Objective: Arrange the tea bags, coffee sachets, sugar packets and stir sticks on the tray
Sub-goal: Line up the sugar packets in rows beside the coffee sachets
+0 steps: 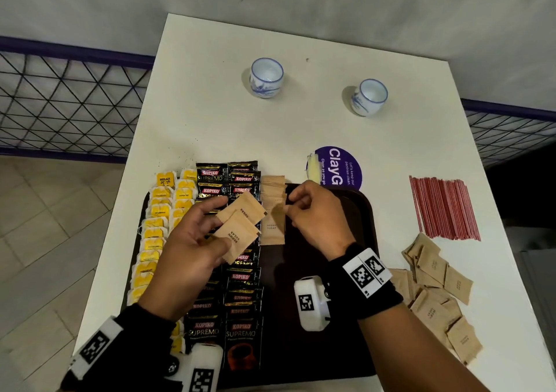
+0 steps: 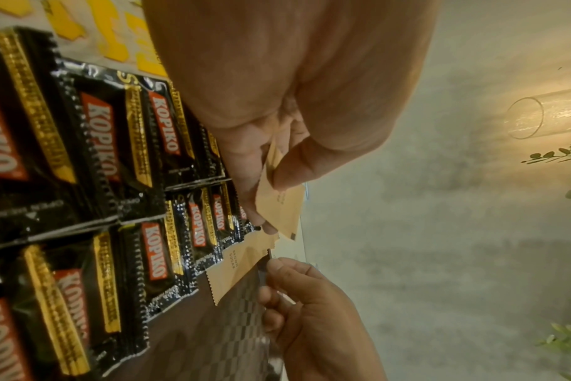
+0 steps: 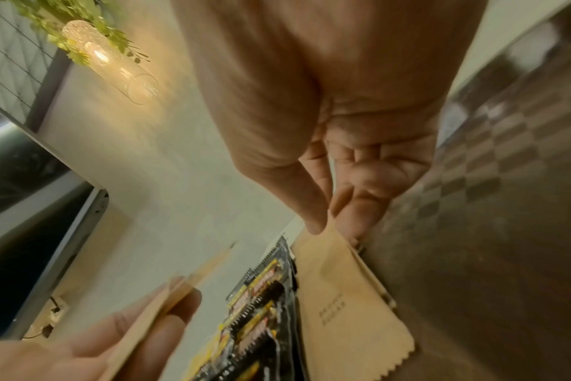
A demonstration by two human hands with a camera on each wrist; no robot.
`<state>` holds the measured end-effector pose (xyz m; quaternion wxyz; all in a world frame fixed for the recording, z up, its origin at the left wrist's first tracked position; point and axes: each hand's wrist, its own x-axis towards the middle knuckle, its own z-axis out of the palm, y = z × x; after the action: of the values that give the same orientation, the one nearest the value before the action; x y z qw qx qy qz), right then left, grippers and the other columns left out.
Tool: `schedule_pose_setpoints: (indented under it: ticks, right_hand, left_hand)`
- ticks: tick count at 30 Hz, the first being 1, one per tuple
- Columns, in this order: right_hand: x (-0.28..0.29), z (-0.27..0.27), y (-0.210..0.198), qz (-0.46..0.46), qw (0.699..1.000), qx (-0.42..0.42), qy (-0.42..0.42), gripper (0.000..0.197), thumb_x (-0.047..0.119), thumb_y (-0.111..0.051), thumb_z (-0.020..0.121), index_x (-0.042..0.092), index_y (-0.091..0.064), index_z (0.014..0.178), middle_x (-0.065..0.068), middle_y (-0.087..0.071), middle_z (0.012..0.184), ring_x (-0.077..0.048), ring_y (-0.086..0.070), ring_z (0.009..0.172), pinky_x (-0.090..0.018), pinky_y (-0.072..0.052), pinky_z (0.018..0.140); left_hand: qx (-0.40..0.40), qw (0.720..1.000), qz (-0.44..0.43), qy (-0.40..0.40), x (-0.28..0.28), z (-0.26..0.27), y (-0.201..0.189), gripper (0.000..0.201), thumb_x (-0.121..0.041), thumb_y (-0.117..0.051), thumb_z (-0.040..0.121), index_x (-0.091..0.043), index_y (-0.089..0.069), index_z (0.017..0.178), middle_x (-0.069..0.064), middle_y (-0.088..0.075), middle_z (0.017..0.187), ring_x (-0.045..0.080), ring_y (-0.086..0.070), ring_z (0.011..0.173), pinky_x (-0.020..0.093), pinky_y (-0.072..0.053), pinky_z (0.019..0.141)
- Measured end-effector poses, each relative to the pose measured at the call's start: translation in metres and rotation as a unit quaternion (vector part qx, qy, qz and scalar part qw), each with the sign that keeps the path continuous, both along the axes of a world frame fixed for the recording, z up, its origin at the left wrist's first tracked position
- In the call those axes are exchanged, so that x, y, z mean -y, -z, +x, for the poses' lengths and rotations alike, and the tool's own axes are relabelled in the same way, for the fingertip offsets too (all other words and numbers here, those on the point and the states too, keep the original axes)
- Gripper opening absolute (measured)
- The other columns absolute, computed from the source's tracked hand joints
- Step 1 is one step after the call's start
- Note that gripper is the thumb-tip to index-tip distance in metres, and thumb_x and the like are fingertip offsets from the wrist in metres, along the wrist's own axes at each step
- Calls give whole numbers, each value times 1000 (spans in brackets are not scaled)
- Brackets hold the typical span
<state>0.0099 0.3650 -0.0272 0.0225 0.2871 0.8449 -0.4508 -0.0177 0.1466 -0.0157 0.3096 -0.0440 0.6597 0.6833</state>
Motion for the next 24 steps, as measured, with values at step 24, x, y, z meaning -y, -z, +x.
schedule_pose_setpoints:
  ticks: [24]
  right_hand:
    - [-9,38,-25,-6,995,30,-90,12,11,-77,82,23,-76,81,5,-73,83,-13,-66,79,-26,-52,78]
  left_hand:
    - [-158,970,-126,139,2,4,-8,62,11,-58,92,-47,-66,113,-24,-71,110,1,-66,107,25,-56,87]
